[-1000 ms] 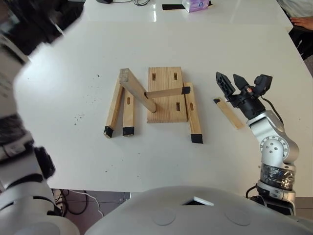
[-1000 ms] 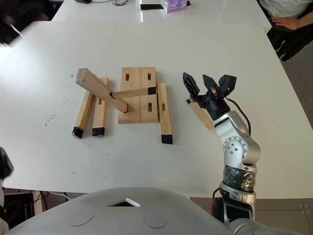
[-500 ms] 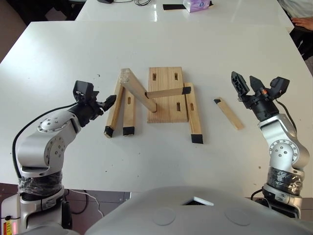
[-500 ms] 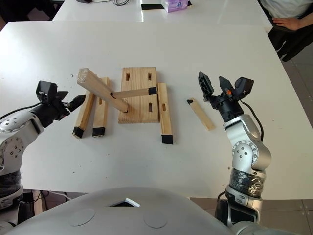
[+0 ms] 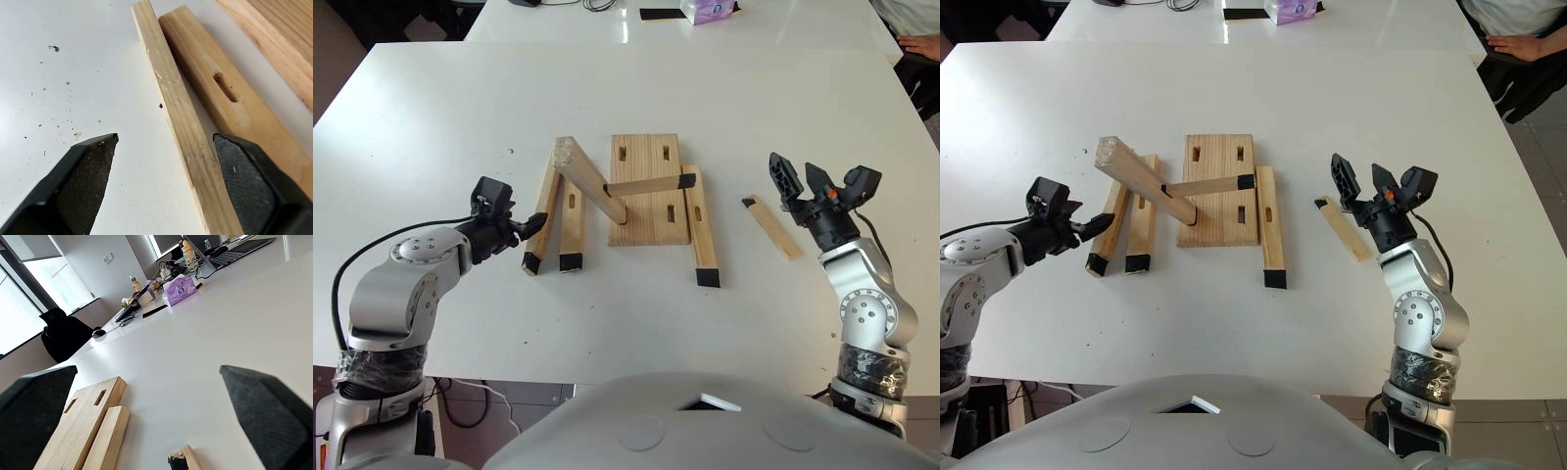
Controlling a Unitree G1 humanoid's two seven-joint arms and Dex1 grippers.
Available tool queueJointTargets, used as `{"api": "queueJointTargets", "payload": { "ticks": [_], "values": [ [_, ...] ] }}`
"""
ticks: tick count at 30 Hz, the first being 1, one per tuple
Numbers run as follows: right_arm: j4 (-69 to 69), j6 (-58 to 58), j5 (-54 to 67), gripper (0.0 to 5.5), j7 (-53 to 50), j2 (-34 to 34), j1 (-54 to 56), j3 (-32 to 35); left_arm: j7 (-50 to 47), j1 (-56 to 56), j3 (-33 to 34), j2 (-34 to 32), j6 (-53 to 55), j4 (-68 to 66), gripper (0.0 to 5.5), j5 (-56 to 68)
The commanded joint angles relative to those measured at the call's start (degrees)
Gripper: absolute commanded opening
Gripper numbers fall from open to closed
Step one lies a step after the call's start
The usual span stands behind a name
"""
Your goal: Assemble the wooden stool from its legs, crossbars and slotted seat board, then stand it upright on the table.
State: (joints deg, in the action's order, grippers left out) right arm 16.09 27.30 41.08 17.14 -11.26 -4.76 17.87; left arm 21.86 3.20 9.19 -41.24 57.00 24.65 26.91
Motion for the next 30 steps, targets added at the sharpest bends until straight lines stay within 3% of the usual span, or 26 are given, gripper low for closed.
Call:
{"api": "queueJointTargets", "payload": {
  "ticks": [1,5,12,26,30],
  "values": [
    [1.0,-0.41,-0.39,5.4,-0.7,0.46,-0.48,-0.26,1.52,-0.19,-0.18,-1.23,1.58,0.73,3.61,-0.23],
    [1.13,-0.66,-0.58,5.4,-0.85,0.75,-0.74,-0.48,3.95,-0.42,-1.74,-3.13,2.37,2.44,3.23,0.11],
    [1.31,-0.99,-0.88,5.4,-0.91,1.17,-1.34,-0.88,5.2,0.08,-3.05,-3.83,3.21,2.34,3.23,-0.76],
    [1.14,-0.45,-0.75,5.4,-0.9,0.92,-0.03,-0.78,5.3,-0.47,-7.33,-3.72,1.87,-0.1,1.17,-5.03],
    [0.59,-0.4,-0.71,5.4,-0.65,0.65,0.38,-0.56,4.34,-0.7,-6.33,-3.25,0.84,-1.41,1.1,-6.31]
  ]
}}
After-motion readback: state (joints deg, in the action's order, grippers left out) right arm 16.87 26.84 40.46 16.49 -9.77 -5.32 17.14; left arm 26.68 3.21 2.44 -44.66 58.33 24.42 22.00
